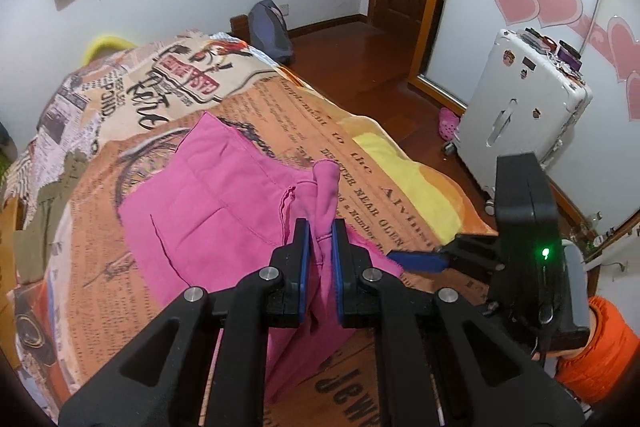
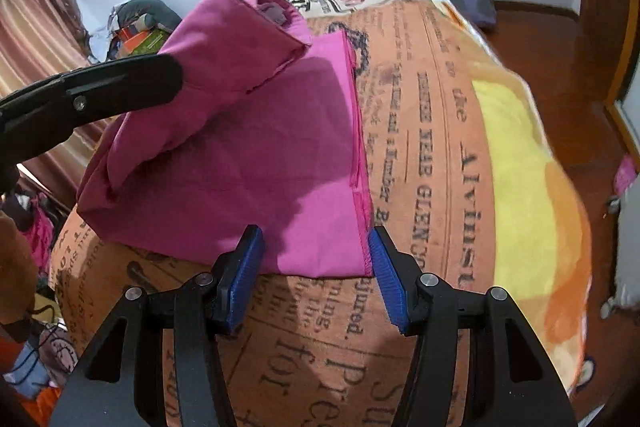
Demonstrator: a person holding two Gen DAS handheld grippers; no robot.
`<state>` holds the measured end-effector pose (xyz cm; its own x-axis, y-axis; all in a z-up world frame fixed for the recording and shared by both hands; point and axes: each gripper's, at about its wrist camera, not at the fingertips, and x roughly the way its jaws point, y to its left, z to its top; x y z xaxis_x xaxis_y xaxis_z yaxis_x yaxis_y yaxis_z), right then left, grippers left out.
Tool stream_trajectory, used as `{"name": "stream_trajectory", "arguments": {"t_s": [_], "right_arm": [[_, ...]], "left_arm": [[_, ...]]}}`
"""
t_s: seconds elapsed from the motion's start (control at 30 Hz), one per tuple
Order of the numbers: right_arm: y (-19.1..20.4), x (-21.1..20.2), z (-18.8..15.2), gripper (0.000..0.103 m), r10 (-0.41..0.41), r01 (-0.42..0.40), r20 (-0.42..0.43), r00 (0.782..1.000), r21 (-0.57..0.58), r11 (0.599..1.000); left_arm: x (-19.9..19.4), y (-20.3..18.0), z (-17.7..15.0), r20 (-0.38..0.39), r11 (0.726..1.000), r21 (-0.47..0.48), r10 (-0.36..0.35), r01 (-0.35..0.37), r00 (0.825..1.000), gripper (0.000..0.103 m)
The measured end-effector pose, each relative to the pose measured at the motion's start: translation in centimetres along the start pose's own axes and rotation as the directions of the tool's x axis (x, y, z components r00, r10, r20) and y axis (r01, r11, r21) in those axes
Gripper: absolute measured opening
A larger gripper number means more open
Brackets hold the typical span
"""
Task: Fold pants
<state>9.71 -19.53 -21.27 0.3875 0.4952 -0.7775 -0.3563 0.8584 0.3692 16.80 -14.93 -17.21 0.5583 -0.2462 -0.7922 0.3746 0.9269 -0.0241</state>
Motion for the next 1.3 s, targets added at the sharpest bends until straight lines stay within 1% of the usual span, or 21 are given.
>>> {"name": "stream_trajectory", "arguments": {"t_s": [0.1, 0.23, 0.37, 0.47, 0.57, 0.63, 0.73, 0.83, 0.87, 0.93, 1.0, 1.1, 1.17, 1.2, 1.23, 1.3], "right_arm": [[0.0, 0.3, -0.3, 0.052, 0.012, -0.012, 0.000, 1.000, 0.018, 1.000], [0.4, 0.0, -0.6, 0.052, 0.007, -0.007, 0.000, 1.000, 0.011, 1.000], [0.4, -0.1, -0.5, 0.052, 0.003, -0.003, -0.006, 1.000, 0.001, 1.000], [0.2, -0.5, -0.2, 0.052, -0.023, 0.022, -0.009, 1.000, -0.008, 1.000], [-0.3, -1.3, 0.2, 0.052, -0.050, 0.050, 0.002, 0.999, -0.009, 0.999], [-0.6, -2.1, 0.5, 0.052, -0.060, 0.060, 0.020, 0.998, -0.005, 0.998], [-0.9, -3.8, 1.1, 0.052, -0.081, 0.081, 0.065, 0.995, -0.002, 0.997], [-0.8, -5.2, 2.0, 0.052, -0.078, 0.077, 0.114, 0.990, 0.012, 0.997], [-0.7, -5.6, 2.3, 0.052, -0.074, 0.072, 0.128, 0.989, 0.013, 0.997], [-0.1, -6.0, 2.8, 0.052, -0.069, 0.069, 0.152, 0.986, 0.005, 0.998], [0.5, -5.8, 3.4, 0.052, -0.069, 0.072, 0.169, 0.983, -0.012, 0.997], [1.1, -4.8, 4.0, 0.052, -0.067, 0.072, 0.168, 0.983, -0.023, 0.997], [1.3, -3.8, 4.1, 0.052, -0.067, 0.072, 0.160, 0.985, -0.026, 0.997], [1.4, -3.1, 4.1, 0.052, -0.067, 0.072, 0.149, 0.987, -0.028, 0.997], [1.3, -2.6, 3.9, 0.052, -0.072, 0.077, 0.137, 0.988, -0.029, 0.997], [1.1, -1.4, 3.4, 0.052, -0.091, 0.095, 0.103, 0.991, -0.033, 0.995]], "left_arm": [[0.8, -0.5, 0.1, -0.012, 1.000, 0.002, -0.022, 0.022, 1.000, 0.010], [1.8, -1.1, 0.1, -0.028, 0.999, 0.013, -0.030, 0.030, 0.999, 0.010], [3.3, -0.7, -0.1, -0.080, 0.997, -0.026, -0.072, 0.071, 0.994, 0.010], [3.8, -0.5, -0.2, -0.109, 0.995, -0.048, -0.096, 0.091, 0.989, 0.010], [3.3, -0.9, -0.2, -0.097, 0.996, -0.033, -0.088, 0.085, 0.991, 0.010], [2.7, -1.0, -0.1, -0.091, 0.995, -0.026, -0.098, 0.096, 0.991, 0.010], [0.8, -0.7, 0.1, -0.059, 0.994, -0.020, -0.110, 0.109, 0.992, 0.012], [-1.1, 0.3, 0.2, -0.017, 0.995, -0.022, -0.095, 0.094, 0.995, 0.018], [-1.6, 1.0, 0.1, -0.009, 0.997, -0.025, -0.077, 0.076, 0.997, 0.019], [-1.9, 2.2, -0.3, -0.014, 0.999, -0.028, -0.031, 0.030, 0.999, 0.023], [-1.6, 3.7, -1.1, -0.038, 0.999, -0.034, 0.020, -0.021, 0.999, 0.023], [-0.5, 5.7, -2.7, -0.103, 0.997, -0.064, 0.046, -0.053, 0.994, 0.023], [0.2, 6.2, -3.7, -0.130, 0.995, -0.073, 0.052, -0.062, 0.990, 0.029], [0.5, 6.3, -4.1, -0.137, 0.995, -0.074, 0.060, -0.070, 0.989, 0.035], [0.6, 6.4, -4.4, -0.137, 0.994, -0.072, 0.067, -0.078, 0.988, 0.039], [0.5, 6.6, -4.6, -0.127, 0.994, -0.072, 0.068, -0.077, 0.990, 0.042]]}}
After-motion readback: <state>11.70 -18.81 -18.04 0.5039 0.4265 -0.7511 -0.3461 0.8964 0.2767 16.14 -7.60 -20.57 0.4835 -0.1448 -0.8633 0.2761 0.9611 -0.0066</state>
